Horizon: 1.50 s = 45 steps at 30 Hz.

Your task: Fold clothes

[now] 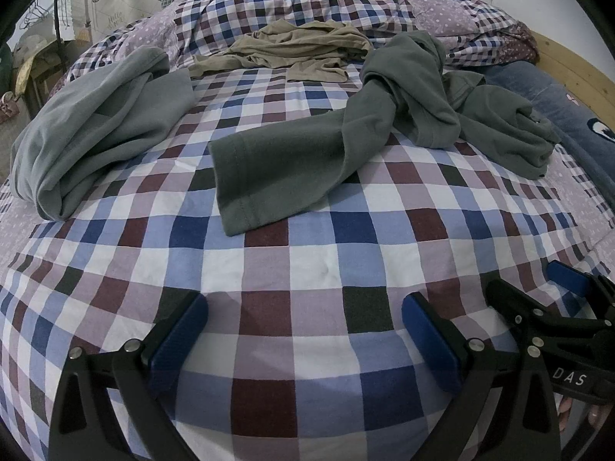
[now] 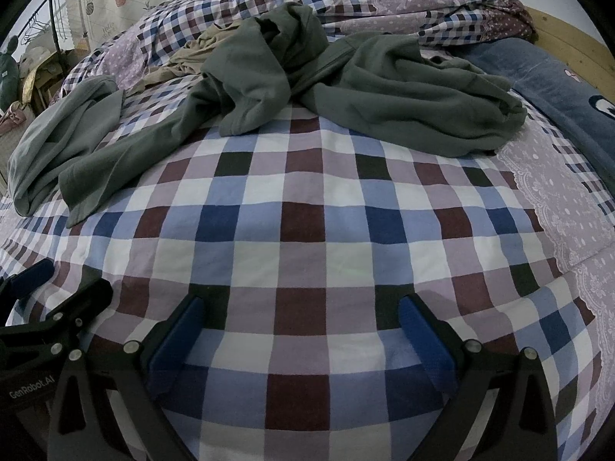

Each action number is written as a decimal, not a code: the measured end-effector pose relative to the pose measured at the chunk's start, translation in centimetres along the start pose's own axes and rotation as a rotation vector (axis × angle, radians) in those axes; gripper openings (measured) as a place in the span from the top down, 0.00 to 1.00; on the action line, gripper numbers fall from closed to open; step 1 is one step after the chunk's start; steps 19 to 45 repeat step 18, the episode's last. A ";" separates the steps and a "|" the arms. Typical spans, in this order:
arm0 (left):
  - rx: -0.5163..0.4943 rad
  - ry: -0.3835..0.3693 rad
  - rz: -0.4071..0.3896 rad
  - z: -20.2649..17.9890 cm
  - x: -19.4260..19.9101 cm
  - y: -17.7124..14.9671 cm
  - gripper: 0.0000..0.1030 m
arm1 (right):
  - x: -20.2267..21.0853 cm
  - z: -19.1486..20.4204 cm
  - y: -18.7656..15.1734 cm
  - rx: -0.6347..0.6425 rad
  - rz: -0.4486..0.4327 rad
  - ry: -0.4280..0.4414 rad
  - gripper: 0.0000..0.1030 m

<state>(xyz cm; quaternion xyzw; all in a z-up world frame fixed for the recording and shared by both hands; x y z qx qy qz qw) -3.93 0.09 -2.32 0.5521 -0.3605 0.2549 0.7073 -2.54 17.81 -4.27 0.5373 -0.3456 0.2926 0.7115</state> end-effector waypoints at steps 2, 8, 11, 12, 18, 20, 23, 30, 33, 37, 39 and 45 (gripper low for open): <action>0.001 -0.002 0.000 0.0 0.0 0.0 0.01 | 0.0 0.0 0.0 0.000 0.000 0.000 0.00; 0.007 -0.006 -0.003 0.0 0.1 0.0 0.01 | 0.0 0.0 0.0 0.000 -0.001 0.000 0.00; 0.009 -0.005 -0.003 -0.1 0.2 0.0 0.01 | 0.0 0.0 0.0 0.001 -0.001 0.000 0.00; 0.009 -0.004 -0.003 -0.1 0.2 -0.1 0.01 | 0.0 0.0 0.0 0.001 -0.001 0.000 0.00; 0.009 -0.002 -0.002 -0.3 0.3 0.0 0.01 | 0.0 0.0 0.0 0.001 -0.001 0.000 0.00; 0.009 -0.002 -0.002 -0.3 0.3 0.0 0.01 | 0.0 0.0 0.0 0.001 -0.001 0.000 0.00; 0.009 -0.002 -0.002 -0.3 0.3 0.0 0.01 | 0.0 0.0 0.0 0.001 -0.001 0.000 0.00; 0.009 -0.002 -0.002 -0.3 0.3 0.0 0.01 | 0.0 0.0 0.0 0.001 -0.001 0.000 0.00; 0.009 -0.002 -0.002 -0.3 0.3 0.0 0.01 | 0.0 0.0 0.0 0.001 -0.001 0.000 0.00; 0.009 -0.002 -0.002 -0.3 0.3 0.0 0.01 | 0.0 0.0 0.0 0.001 -0.001 0.000 0.00; 0.009 -0.002 -0.002 -0.3 0.3 0.0 0.01 | 0.0 0.0 0.0 0.001 -0.001 0.000 0.00; 0.009 -0.002 -0.002 -0.3 0.3 0.0 0.01 | 0.0 0.0 0.0 0.001 -0.001 0.000 0.00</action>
Point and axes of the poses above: each gripper's, at about its wrist camera, not at the fingertips, and x roughly against the way its jaws point, z to its left, y to its top, the point moved 8 cm from there along -x, roughly the way its jaws point, and after that the axes turned 13 degrees about -x, right-handed, at the moved point
